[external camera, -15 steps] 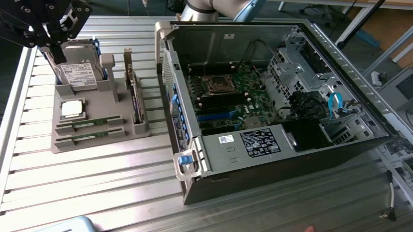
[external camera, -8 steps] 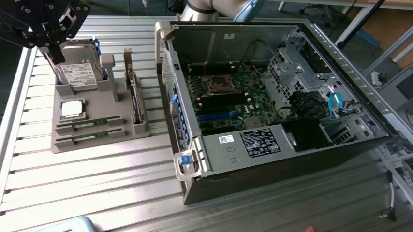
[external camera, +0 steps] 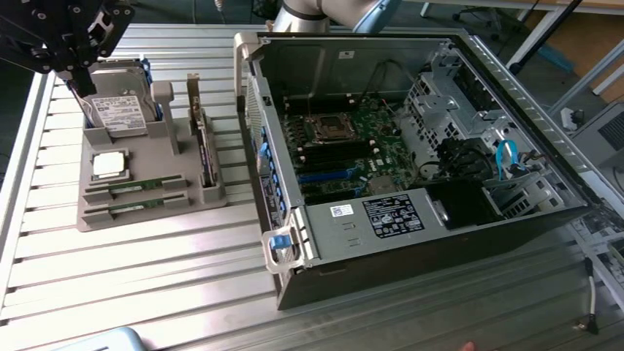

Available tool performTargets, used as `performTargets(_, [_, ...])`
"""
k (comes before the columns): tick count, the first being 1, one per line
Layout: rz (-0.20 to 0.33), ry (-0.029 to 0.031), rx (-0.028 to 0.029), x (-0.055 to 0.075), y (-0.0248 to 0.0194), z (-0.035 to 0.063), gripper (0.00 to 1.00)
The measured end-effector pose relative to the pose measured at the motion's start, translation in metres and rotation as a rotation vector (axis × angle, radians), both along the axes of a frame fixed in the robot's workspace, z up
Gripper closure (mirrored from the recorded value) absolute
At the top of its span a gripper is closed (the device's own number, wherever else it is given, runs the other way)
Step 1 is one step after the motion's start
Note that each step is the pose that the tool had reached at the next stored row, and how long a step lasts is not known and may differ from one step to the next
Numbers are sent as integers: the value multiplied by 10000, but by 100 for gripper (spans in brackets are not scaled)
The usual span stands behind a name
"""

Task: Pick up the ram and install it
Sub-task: 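Pick up the ram and move it above insertion slot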

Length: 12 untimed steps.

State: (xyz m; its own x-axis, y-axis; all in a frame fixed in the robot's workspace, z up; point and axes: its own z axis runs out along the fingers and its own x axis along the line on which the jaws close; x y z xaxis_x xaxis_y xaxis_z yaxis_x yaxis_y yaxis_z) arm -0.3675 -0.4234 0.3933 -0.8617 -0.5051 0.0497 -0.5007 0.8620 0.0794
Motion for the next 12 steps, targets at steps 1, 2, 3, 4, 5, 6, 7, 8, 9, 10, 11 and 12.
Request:
performTargets(1, [1,0,1,0,0,0,90])
performTargets(2, [1,0,1,0,0,0,90])
performTargets(3, [2,0,0,0,0,0,90])
performTargets(4, [2,0,0,0,0,0,90])
performTargets(5, [2,0,1,0,0,0,90])
performTargets(6, [1,1,0,0,0,0,90])
performTargets(7, [2,0,0,0,0,0,90])
performTargets(8, [2,0,0,0,0,0,90])
performTargets(9, [2,0,0,0,0,0,90])
performTargets(10, [2,0,0,0,0,0,90])
performTargets(11, [4,-1,1,1,0,-1,90])
performTargets(12, [12,0,1,1,0,-1,90])
